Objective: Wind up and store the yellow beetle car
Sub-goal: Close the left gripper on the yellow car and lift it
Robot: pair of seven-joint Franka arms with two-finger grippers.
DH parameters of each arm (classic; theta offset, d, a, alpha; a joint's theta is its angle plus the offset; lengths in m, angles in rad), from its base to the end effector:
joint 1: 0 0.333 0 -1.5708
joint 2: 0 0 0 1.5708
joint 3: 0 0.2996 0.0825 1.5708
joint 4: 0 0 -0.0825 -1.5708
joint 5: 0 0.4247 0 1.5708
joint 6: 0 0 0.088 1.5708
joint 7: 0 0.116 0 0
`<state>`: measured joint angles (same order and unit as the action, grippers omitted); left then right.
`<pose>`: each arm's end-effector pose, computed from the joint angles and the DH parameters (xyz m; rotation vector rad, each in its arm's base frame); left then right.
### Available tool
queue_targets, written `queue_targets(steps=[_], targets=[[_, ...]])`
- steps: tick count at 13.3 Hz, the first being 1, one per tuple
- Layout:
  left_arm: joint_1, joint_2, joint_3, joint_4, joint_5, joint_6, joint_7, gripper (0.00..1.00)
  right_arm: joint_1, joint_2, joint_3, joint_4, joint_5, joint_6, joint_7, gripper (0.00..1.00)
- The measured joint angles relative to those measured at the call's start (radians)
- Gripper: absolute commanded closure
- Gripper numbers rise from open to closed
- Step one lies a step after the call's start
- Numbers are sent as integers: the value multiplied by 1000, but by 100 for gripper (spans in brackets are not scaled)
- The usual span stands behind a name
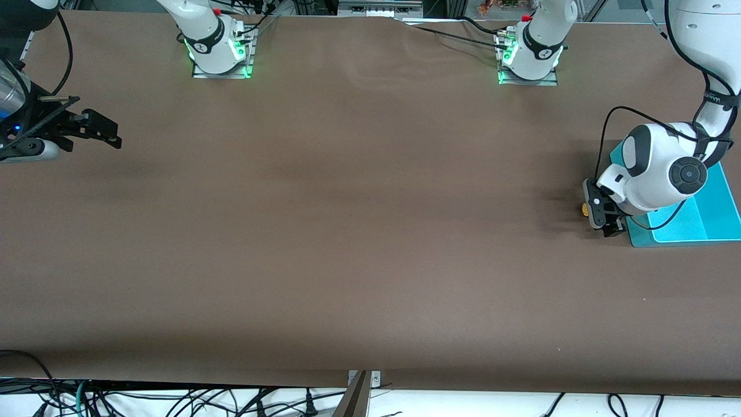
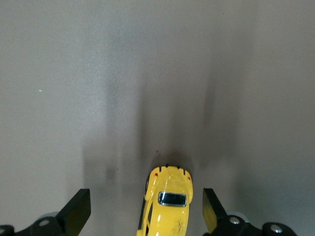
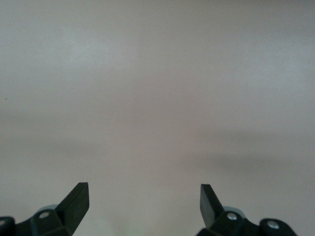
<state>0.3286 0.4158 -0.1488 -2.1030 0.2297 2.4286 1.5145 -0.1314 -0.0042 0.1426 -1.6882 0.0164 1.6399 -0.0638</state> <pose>0.5801 0.1043 0.1562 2.2853 -2.1394 -0.1804 0.5953 0.0086 0.5472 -3.1218 -0.1148 0.0683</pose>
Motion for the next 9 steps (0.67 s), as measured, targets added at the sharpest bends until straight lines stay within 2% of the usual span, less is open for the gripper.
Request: queue_targets(steps=[6,9], targets=[[35,0,1,-20,59,3,26,0,0,1,0,0,0,0,1,0],[55,16,2,-38,88,50,26,0,0,5,0,0,0,0,4,0]])
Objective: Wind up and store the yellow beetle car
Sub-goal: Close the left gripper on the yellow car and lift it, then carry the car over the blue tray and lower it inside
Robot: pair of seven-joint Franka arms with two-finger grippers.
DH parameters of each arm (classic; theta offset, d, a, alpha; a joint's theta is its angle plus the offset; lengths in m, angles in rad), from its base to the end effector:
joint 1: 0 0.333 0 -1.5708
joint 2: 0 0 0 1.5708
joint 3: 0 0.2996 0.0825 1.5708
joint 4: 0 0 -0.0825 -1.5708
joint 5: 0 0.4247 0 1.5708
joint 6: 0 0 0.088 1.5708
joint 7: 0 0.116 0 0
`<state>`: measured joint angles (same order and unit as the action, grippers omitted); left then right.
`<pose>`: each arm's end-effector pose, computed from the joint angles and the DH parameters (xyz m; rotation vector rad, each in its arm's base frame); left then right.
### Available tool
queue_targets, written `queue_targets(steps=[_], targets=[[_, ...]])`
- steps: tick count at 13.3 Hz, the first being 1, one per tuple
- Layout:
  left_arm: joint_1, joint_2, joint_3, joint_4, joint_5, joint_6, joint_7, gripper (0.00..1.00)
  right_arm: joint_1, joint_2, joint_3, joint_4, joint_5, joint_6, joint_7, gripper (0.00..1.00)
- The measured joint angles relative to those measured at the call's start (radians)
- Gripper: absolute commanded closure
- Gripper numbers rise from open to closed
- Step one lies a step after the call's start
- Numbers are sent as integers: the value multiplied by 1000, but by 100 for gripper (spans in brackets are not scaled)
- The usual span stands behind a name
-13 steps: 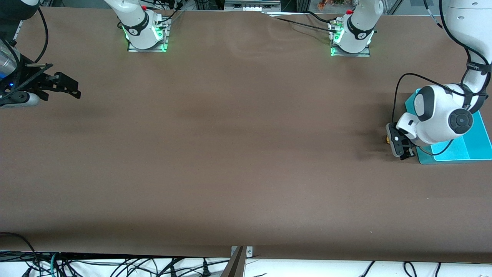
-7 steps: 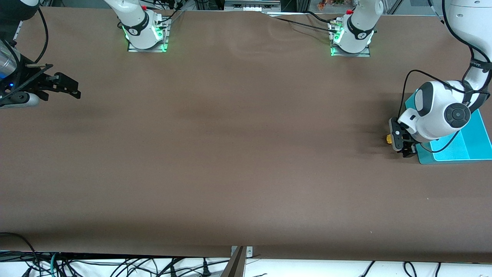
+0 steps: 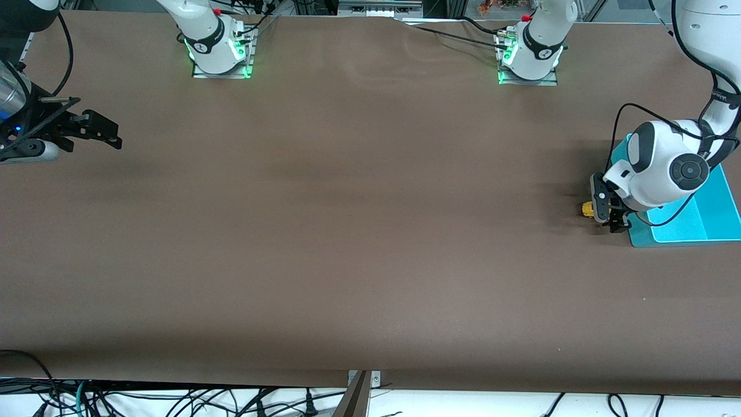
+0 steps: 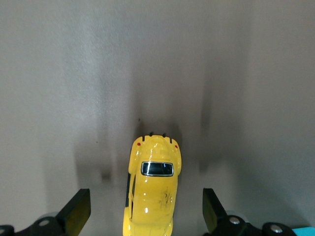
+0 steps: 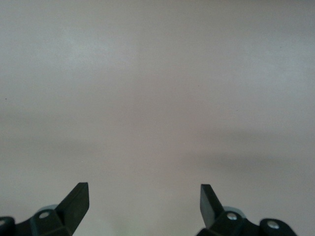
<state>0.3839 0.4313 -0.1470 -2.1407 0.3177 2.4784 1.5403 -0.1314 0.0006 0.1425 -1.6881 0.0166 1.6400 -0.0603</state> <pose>0.5613 0.1317 0.1365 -2.2263 2.1846 0.2286 0.5963 0.0084 0.5444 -3.1210 -0.1090 0.0754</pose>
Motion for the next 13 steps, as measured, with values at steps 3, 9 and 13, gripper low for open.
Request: queue_targets(steps=[3,9,13], targets=[[30,29,0,-12,33,57,5,34,0,4,0,0,0,0,2,0],[34,36,-6,-12,38,85,6,84,0,4,0,0,0,0,5,0],[33,34,-14,0,38,83,-2,84,0,4,0,0,0,0,5,0]])
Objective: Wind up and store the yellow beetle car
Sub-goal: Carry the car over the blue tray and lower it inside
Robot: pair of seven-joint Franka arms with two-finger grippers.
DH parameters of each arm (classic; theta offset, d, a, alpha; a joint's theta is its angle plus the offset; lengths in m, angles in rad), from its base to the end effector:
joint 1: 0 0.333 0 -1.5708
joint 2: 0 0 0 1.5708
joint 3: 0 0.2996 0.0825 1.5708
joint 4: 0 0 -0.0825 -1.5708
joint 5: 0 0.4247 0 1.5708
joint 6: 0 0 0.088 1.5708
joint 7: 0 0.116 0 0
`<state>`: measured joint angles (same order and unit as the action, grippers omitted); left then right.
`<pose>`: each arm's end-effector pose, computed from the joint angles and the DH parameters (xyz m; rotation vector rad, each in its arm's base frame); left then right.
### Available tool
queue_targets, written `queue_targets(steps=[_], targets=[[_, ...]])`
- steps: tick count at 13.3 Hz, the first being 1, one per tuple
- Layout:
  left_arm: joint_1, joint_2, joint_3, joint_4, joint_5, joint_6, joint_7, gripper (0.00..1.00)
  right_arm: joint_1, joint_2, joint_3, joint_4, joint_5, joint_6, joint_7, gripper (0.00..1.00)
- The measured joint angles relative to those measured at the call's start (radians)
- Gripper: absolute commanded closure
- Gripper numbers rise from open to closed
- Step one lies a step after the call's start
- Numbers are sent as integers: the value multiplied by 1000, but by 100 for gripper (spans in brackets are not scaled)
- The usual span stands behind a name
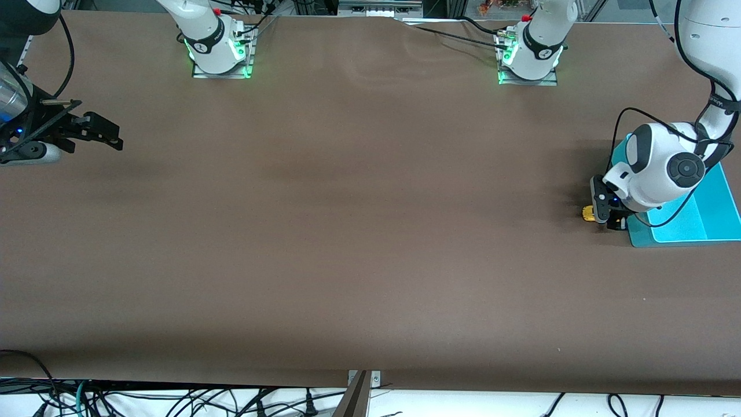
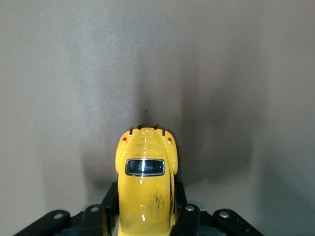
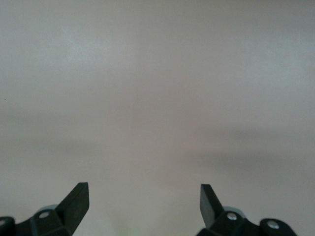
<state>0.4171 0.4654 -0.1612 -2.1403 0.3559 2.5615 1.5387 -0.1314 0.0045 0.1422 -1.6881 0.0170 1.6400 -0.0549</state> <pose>0.5629 0.1382 0.1244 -2.1847 2.1800 0.1688 0.5971 0.0082 0.5421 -3.1202 -0.1000 0.0814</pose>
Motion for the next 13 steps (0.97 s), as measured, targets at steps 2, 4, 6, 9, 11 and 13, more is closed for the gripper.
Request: queue_targets(steps=[2,4,6,9,11,13], targets=[[1,-6,-32,43,-12,-95,-29,84,0,0,0,0,0,0,0,0],[0,-17,-90,122,-66,-271,-58,82,0,0,0,0,0,0,0,0],[-4,-28,-129,220,-84,-441,-87,82,0,0,0,0,0,0,0,0],[1,-36,-133,357,-84,-653,-97,82,0,0,0,0,0,0,0,0],[21,-38,-122,439,-84,-768,-58,82,0,0,-1,0,0,0,1,0],[82,-38,-114,474,-82,-799,23,82,0,0,-6,1,0,0,1,0]])
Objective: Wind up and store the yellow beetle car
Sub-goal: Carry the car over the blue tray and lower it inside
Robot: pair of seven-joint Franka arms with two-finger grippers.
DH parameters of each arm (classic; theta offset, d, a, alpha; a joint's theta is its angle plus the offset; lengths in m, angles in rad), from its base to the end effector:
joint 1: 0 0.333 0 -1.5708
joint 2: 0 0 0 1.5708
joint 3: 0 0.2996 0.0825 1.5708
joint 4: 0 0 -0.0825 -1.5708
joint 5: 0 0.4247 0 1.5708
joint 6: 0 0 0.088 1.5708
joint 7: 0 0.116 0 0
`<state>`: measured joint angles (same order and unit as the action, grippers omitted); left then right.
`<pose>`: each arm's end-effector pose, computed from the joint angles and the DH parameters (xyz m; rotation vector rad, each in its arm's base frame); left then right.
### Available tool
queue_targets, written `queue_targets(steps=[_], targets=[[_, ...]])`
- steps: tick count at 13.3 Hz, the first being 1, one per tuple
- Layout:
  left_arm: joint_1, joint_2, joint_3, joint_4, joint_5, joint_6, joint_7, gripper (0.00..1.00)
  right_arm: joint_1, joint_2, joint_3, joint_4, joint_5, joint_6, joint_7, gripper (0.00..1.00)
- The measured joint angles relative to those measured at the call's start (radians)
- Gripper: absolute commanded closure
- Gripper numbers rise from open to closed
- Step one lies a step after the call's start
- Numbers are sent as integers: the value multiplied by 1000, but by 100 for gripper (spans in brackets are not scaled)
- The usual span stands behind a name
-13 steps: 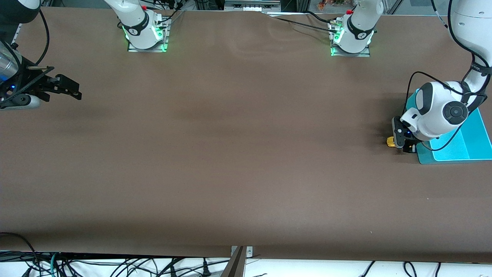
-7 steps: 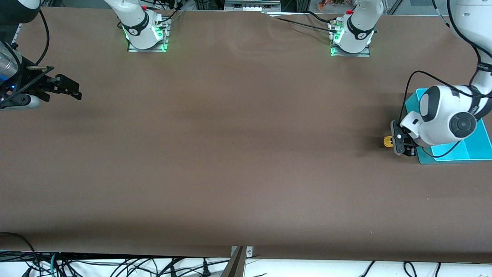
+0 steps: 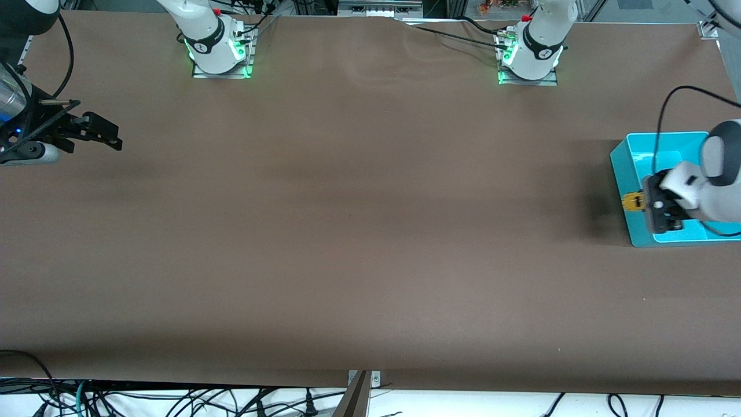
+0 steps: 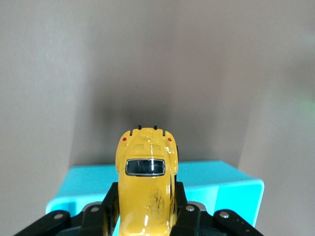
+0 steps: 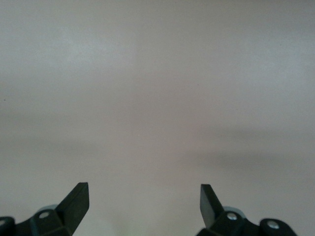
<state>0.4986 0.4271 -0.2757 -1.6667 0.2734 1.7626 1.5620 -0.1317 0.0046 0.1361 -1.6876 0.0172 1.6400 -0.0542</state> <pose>0.6307 0.1824 0.3023 2.2332 -1.9353 -0.4554 0.5972 0.0044 0.5423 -3.1202 -0.0889 0.0807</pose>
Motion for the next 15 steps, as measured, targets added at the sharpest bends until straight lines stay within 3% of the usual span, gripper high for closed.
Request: queue_targets(steps=[4,9,10,12,15], targets=[[154,16,4,-6,48,29,153,81,-1,1,-14,0,0,0,0,0],[255,52,4,-167,71,329,233,75,-1,1,-15,0,0,0,0,0],[272,56,5,-206,71,393,239,63,-1,1,-15,0,0,0,0,0],[299,64,5,-255,71,474,253,0,-1,1,-15,0,0,0,0,0],[311,75,3,-263,77,498,269,0,-1,1,-15,0,0,0,0,0]])
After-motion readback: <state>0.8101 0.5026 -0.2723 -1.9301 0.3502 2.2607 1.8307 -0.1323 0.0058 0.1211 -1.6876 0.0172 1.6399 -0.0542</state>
